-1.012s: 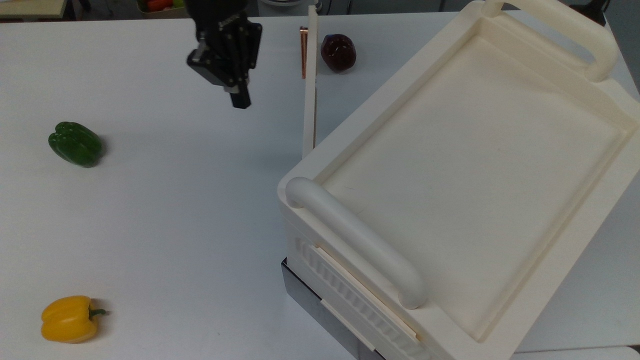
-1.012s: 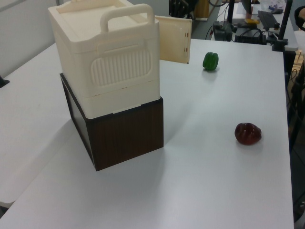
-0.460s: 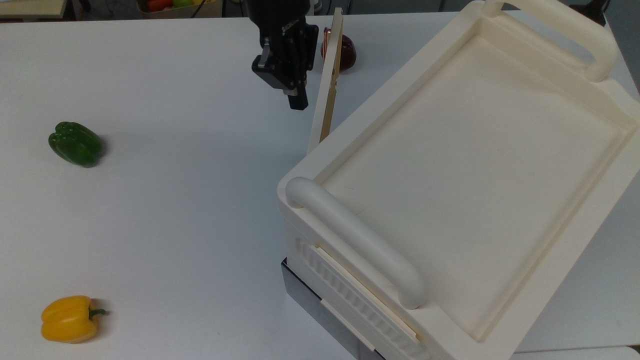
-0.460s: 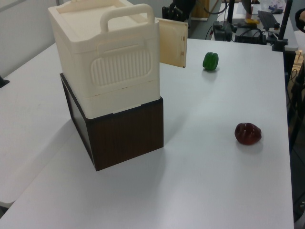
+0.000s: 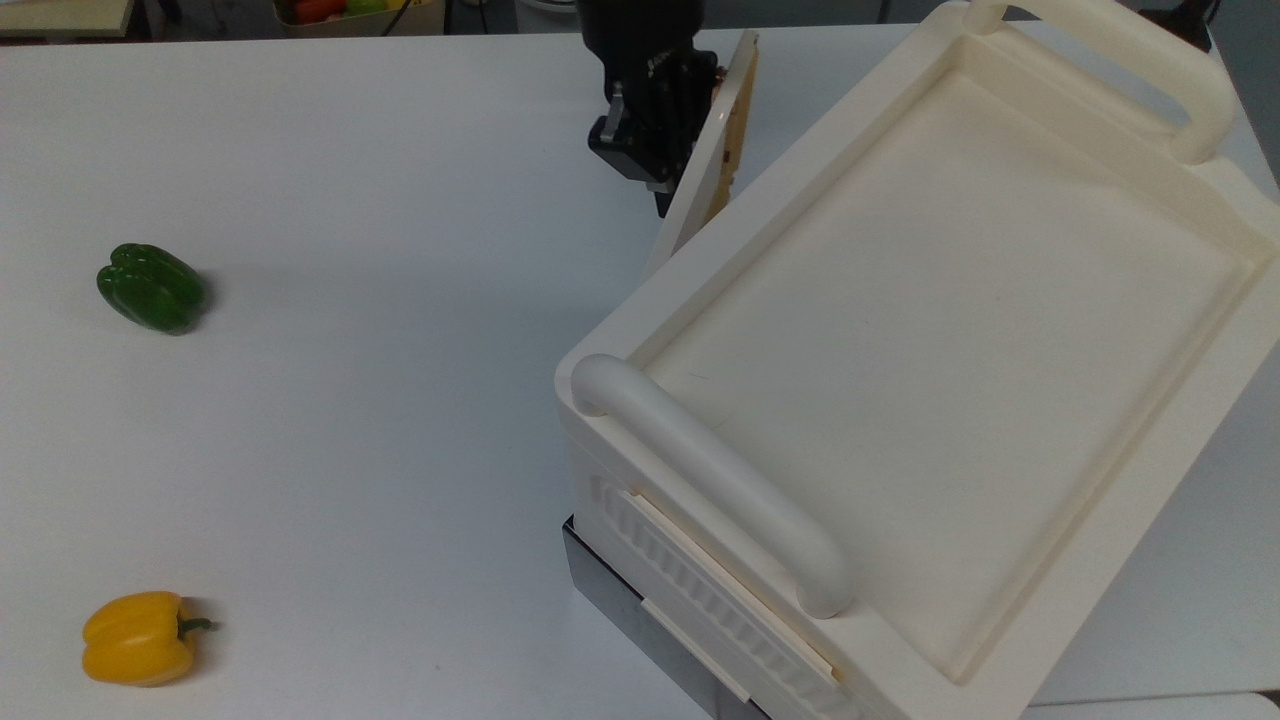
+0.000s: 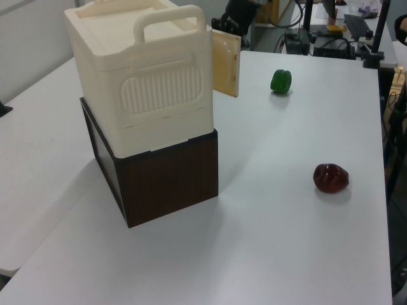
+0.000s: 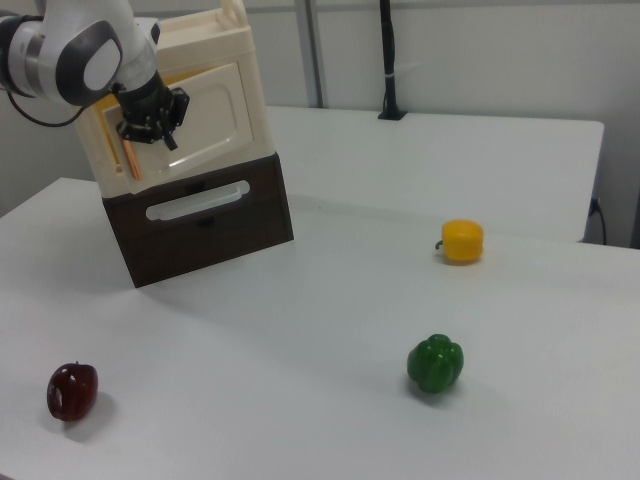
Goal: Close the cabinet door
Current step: 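Press the door flush against the cabinet body with the gripper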
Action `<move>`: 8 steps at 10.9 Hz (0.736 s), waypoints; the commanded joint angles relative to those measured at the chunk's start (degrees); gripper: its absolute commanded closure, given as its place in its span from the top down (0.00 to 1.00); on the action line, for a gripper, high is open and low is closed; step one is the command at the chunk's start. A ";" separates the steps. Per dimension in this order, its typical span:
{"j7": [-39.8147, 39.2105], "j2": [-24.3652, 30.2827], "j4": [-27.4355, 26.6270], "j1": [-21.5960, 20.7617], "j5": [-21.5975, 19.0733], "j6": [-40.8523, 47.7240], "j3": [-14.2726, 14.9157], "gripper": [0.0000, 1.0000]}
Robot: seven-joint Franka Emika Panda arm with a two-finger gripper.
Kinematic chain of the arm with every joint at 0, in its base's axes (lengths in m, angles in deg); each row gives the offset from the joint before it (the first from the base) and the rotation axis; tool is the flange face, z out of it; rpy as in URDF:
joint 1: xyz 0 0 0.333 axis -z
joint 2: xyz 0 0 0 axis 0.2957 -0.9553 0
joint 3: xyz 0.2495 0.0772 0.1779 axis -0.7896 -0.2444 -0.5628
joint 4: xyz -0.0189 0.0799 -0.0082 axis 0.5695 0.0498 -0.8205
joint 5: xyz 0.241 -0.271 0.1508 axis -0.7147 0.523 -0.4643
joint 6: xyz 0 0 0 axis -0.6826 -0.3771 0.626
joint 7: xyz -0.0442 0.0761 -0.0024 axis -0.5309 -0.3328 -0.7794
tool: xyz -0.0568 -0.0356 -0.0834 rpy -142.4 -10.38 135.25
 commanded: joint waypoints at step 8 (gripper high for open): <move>20.25 -5.20 2.34 -5.45 -0.55 -8.45 0.32 0.00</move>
